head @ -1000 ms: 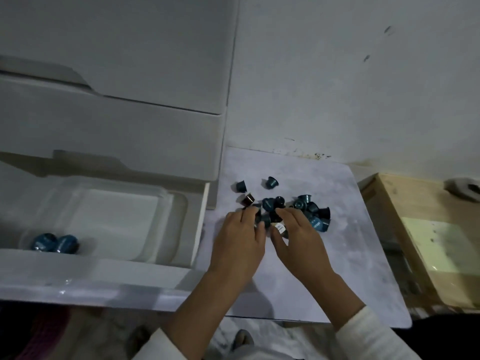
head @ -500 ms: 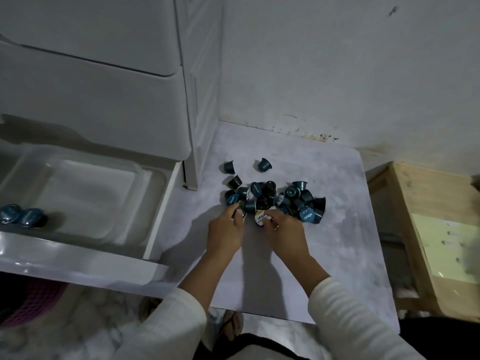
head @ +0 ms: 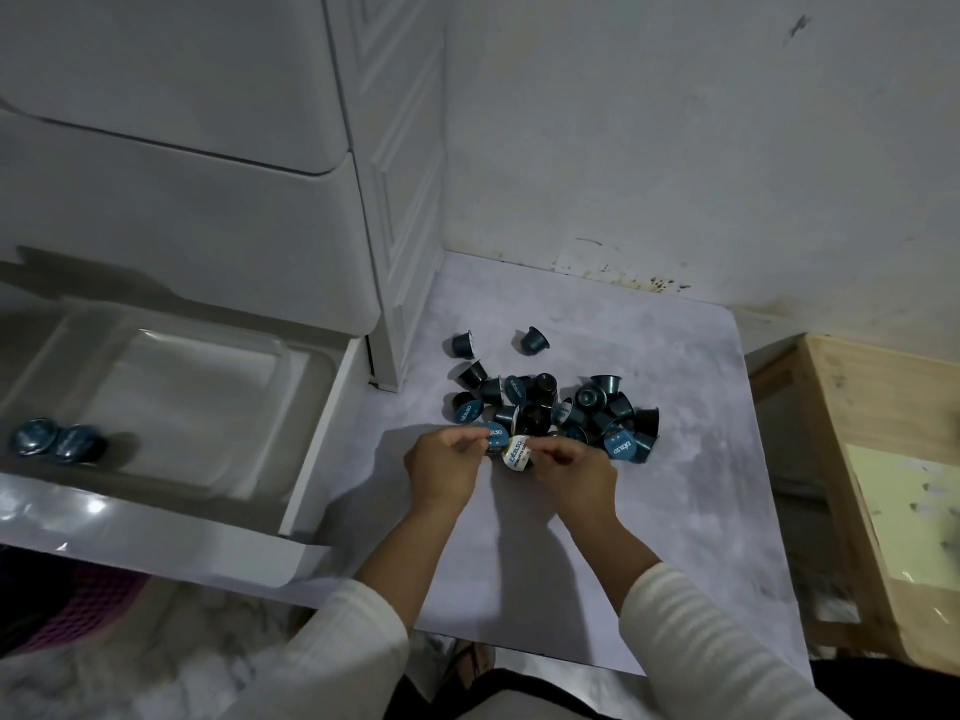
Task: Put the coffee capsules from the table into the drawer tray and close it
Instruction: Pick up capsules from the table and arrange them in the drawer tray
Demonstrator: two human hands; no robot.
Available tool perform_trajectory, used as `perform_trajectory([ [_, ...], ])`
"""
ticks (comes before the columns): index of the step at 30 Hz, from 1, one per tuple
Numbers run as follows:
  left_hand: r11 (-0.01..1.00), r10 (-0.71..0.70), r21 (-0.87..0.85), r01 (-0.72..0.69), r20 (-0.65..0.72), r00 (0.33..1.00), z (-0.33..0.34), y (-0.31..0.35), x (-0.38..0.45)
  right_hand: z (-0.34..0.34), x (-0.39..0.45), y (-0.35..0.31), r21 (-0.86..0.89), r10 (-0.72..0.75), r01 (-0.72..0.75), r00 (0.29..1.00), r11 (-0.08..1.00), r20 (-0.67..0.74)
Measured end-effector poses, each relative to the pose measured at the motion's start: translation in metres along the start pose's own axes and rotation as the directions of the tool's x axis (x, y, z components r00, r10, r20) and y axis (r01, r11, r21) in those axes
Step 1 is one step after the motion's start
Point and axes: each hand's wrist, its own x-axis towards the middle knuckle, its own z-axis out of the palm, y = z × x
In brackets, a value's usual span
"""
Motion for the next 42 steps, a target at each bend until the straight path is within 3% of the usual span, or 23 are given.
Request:
perform_trajectory([
  [4,0.989,0.144,0.047,-0.143,-0.019,0.989,-0.006,0.013,-0.003,-0.018,0.005,-0.012,0.109,-0.038,0.033,0.998,0.994,0.044],
  [8,0.964,0.256,0.062,-0.258,0.046,0.966,-0.021,0.041,-0.011,-0.042,0.007,-0.045,0.132,-0.092,0.079,0.991,0.988,0.099],
  [14,0.891,0.400,0.138,-0.433,0.216,0.891,-0.071,0.089,-0.013,-0.065,-0.004,-0.112,-0.054,-0.237,0.261,0.932,0.964,0.276],
  [20,0.718,0.473,0.335,-0.610,0.409,0.781,-0.154,0.117,0.005,-0.044,-0.035,-0.175,-0.080,-0.344,0.413,0.837,0.907,0.426],
  [25,0.608,0.345,0.448,-0.655,0.594,0.726,-0.235,0.115,0.031,0.009,-0.059,-0.210,-0.075,-0.362,0.456,0.786,0.887,0.502],
  [32,0.519,0.181,0.517,-0.681,0.712,0.678,-0.326,0.089,0.081,0.115,-0.082,-0.241,-0.100,-0.285,0.415,0.762,0.904,0.582],
  [38,0.422,0.050,0.525,-0.740,0.801,0.597,-0.362,0.050,0.120,0.195,-0.089,-0.239,-0.188,-0.181,0.382,0.745,0.905,0.642],
  [42,0.446,-0.016,0.533,-0.719,0.808,0.589,-0.372,0.027,0.133,0.234,-0.089,-0.229,-0.301,-0.080,0.358,0.750,0.884,0.657],
])
